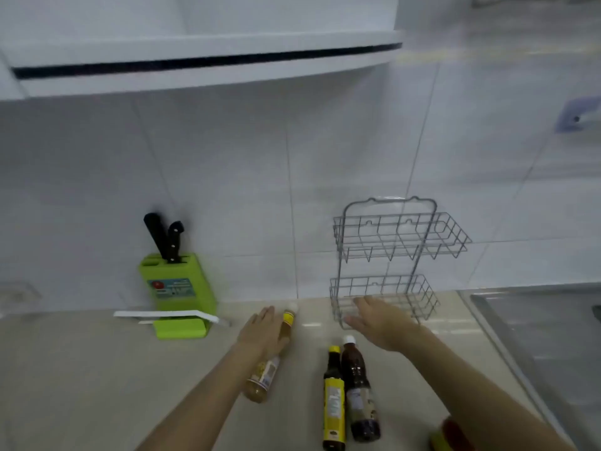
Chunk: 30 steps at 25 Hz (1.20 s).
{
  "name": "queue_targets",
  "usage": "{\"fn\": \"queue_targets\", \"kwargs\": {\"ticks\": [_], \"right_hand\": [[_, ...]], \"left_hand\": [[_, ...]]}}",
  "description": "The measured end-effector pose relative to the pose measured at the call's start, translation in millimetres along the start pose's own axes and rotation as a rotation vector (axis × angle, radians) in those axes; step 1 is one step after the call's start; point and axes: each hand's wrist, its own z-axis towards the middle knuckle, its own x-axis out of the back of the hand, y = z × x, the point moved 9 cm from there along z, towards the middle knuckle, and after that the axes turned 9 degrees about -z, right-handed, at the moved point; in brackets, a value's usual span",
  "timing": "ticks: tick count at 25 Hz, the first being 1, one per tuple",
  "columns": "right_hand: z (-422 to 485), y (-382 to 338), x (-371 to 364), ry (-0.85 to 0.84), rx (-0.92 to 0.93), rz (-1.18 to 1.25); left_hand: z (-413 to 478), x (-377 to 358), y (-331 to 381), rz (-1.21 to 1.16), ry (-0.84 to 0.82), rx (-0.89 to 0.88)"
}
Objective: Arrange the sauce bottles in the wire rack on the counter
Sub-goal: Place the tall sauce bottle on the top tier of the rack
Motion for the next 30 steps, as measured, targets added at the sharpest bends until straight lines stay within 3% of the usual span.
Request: {"fn": "queue_targets", "kwargs": {"ticks": [4, 9, 15, 18, 24, 27, 30], "right_hand": [[43.8, -46.0, -56.0, -0.157, 0.018, 0.056], [95.5, -117.8, -103.4, -0.177, 0.064, 0.327], [118.4, -128.2, -120.8, -0.023, -0.221, 0.437], [117.5, -108.0, -136.3, -0.028, -0.416, 0.658], [121.2, -94.9, -176.2, -0.170, -0.635, 1.226], [113.2, -87.9, -177.7, -0.072, -0.704, 1.210], [109.9, -90.4, -175.0, -0.068, -0.643, 1.138]], "left_hand": [[7.5, -7.2, -42.5, -0.092, 0.016, 0.070], [0.2, -22.9, -80.1, -0.275, 0.028, 0.121], [-7.9, -21.0, -92.0, -0.341, 0.049, 0.110], [-4.4, -26.1, -105.0, -0.340, 0.047, 0.131], [4.9, -43.6, -94.1, -0.331, -0.012, 0.124], [5.0, -42.0, -89.0, -0.332, 0.008, 0.127], [-1.1, -37.9, -82.8, -0.329, 0.030, 0.127]]}}
